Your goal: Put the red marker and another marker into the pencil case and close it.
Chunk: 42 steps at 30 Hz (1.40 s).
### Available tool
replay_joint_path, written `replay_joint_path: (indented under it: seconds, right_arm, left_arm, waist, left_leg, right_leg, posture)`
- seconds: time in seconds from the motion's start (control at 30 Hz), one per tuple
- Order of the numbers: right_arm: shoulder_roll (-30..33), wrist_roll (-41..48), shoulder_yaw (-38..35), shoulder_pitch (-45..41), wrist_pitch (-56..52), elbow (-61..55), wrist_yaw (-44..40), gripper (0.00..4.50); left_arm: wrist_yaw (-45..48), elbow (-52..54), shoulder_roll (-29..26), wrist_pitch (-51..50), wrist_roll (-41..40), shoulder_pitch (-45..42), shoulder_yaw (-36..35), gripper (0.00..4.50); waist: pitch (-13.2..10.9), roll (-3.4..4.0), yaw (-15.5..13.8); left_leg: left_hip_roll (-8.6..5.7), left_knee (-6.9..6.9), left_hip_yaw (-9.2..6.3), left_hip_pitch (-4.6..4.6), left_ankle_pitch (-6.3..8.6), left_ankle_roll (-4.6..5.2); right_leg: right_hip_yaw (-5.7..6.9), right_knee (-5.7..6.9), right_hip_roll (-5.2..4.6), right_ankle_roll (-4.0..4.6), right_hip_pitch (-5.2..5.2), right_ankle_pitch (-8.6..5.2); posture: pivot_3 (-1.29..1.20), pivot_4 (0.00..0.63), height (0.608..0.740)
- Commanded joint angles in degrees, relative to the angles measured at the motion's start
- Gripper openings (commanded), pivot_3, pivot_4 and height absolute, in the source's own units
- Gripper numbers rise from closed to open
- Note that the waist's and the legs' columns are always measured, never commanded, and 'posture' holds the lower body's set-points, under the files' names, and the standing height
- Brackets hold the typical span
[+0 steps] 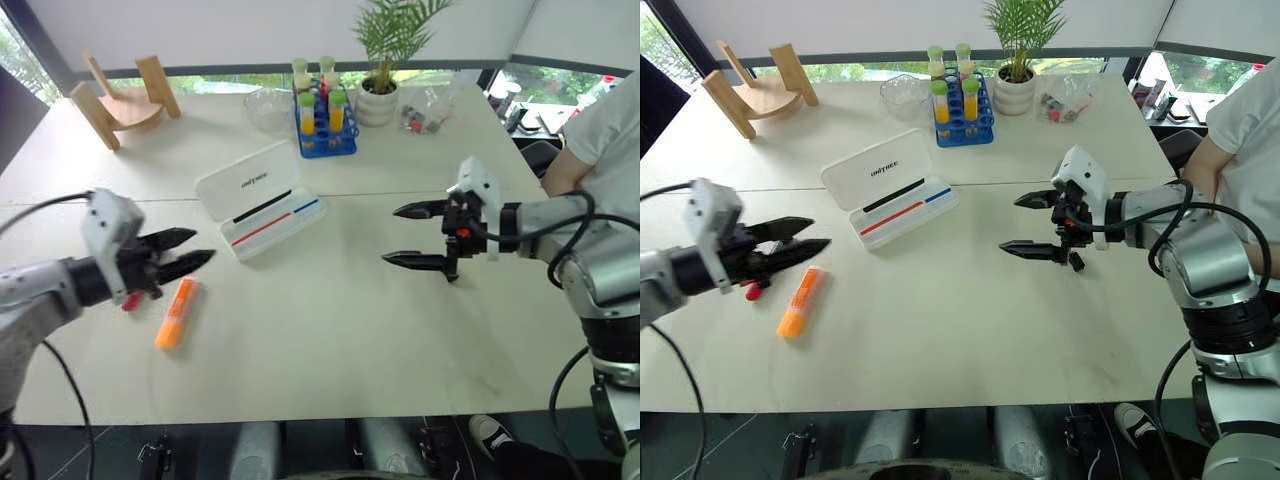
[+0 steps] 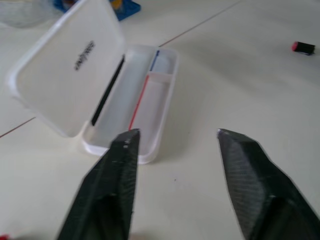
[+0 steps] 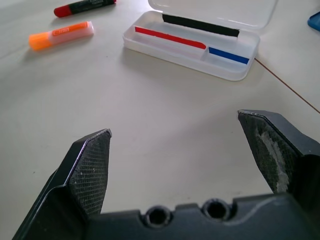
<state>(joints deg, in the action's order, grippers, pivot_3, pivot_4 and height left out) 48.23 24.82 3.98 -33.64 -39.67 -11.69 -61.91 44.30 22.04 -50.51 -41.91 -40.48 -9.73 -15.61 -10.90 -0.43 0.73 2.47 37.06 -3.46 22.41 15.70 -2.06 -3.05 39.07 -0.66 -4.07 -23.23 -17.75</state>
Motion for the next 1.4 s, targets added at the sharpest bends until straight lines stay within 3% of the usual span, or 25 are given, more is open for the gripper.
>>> replay_joint_path:
  seconds: [0.03,0.3,0.7,0.8,1.03,1.07,1.2,1.3,1.4]
  right_arm:
    - [-0.56,0.14,-1.19,0.79,0.54,-3.12,1.67,4.5]
    - [-1.08,1.12,-3.67,5.56,-0.68,-7.67,6.22,4.5]
    - [-0.74,1.97,-5.09,8.63,-1.58,-10.74,9.47,4.5]
    - [-0.62,1.95,-5.08,8.63,-1.44,-10.75,9.69,4.5]
    - [-0.17,1.73,-4.93,8.36,-1.12,-10.53,9.72,4.5]
    - [-0.08,1.72,-4.96,8.31,-1.12,-10.48,9.66,4.5]
    - [0.26,1.87,-5.15,8.15,-1.21,-10.39,9.48,4.5]
    - [1.11,1.97,-5.61,7.91,-1.26,-10.04,9.02,4.5]
    - [2.2,1.82,-6.24,7.72,-1.14,-9.39,8.65,4.5]
  left_arm:
    - [2.19,-7.6,2.09,5.65,7.31,-7.38,8.66,4.48]
    - [7.48,-25.21,11.19,13.9,17.56,-20.68,21.17,4.48]
    - [9.12,-37.36,16.97,19.74,26.9,-24.85,25.68,4.48]
    - [9.81,-39.18,18.18,19.73,27.96,-24.93,26.15,3.68]
    - [10.4,-44.66,20.44,20.87,29.8,-25.9,26.02,0.23]
    - [10.78,-45.07,20.52,21.0,29.87,-26.06,26.04,0.04]
    - [12.46,-45.71,20.55,21.83,30.38,-26.41,26.32,0.04]
    - [19.19,-40.85,19.17,25.13,30.12,-25.13,28.86,0.04]
    - [24.87,-32.62,17.55,22.06,27.65,-22.72,30.65,0.04]
  waist:
    - [0.0,0.0,-0.02]
    - [0.0,0.0,0.1]
    - [0.0,0.0,0.16]
    - [0.0,0.0,0.13]
    - [0.02,0.0,0.0]
    - [0.03,0.0,-0.05]
    - [0.04,0.01,-0.03]
    - [0.04,0.01,0.03]
    - [0.03,0.01,0.0]
  left_leg:
    - [-0.01,0.0,-0.01,0.0,0.0,0.0]
    - [-0.01,-0.02,-0.01,0.03,0.01,0.01]
    - [-0.02,0.06,-0.02,0.03,0.0,0.01]
    - [-0.02,0.05,-0.03,0.03,0.0,0.01]
    - [-0.04,0.07,-0.04,0.02,0.0,0.01]
    - [-0.04,0.07,-0.04,0.02,0.0,0.01]
    - [-0.06,0.1,-0.05,0.0,0.0,0.01]
    - [-0.06,0.1,-0.05,-0.01,0.0,0.01]
    - [-0.06,0.05,-0.05,0.01,0.0,0.0]
  right_leg:
    - [0.01,0.0,0.02,0.0,-0.01,0.0]
    - [0.02,0.01,0.05,-0.01,-0.04,0.01]
    - [0.02,0.07,0.04,-0.02,-0.03,0.01]
    - [0.02,0.07,0.04,-0.02,-0.02,0.01]
    - [0.03,0.07,0.04,-0.02,0.02,0.01]
    - [0.04,0.07,0.03,-0.03,0.03,0.01]
    - [0.04,0.07,0.01,-0.03,0.06,0.02]
    - [0.04,0.08,0.01,-0.04,0.08,0.02]
    - [0.04,0.05,0.01,-0.04,0.07,0.01]
  posture:
    - [0.0,0.15,0.74]
    - [0.0,0.15,0.74]
    - [0.0,0.15,0.74]
    - [0.0,0.15,0.74]
    - [0.0,0.15,0.74]
    - [0.0,0.15,0.74]
    - [0.0,0.15,0.74]
    - [0.0,0.15,0.74]
    - [0.0,0.15,0.74]
